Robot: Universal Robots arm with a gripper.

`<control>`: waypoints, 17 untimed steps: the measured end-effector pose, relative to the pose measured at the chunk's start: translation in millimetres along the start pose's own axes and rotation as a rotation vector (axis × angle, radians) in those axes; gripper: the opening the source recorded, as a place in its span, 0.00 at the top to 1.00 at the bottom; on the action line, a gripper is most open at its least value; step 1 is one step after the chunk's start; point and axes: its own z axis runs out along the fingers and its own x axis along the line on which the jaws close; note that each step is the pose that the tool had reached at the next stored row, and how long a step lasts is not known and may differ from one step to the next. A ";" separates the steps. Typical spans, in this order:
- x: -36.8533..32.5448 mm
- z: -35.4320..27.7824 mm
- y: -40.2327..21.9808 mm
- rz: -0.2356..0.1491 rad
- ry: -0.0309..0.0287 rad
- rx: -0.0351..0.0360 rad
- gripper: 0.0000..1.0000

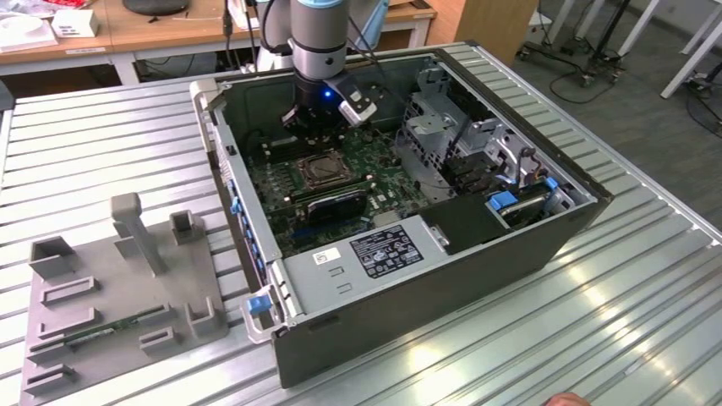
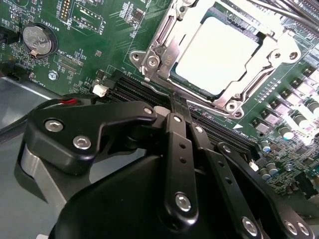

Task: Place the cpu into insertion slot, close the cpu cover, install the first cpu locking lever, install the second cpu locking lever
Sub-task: 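Install the first cpu locking lever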

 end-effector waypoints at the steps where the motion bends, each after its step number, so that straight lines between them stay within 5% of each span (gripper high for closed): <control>1: -0.1 0.0 0.0 0.000 0.0000 0.0000 0.89; 17: -6.1 0.4 0.1 0.001 -0.0001 0.0017 0.89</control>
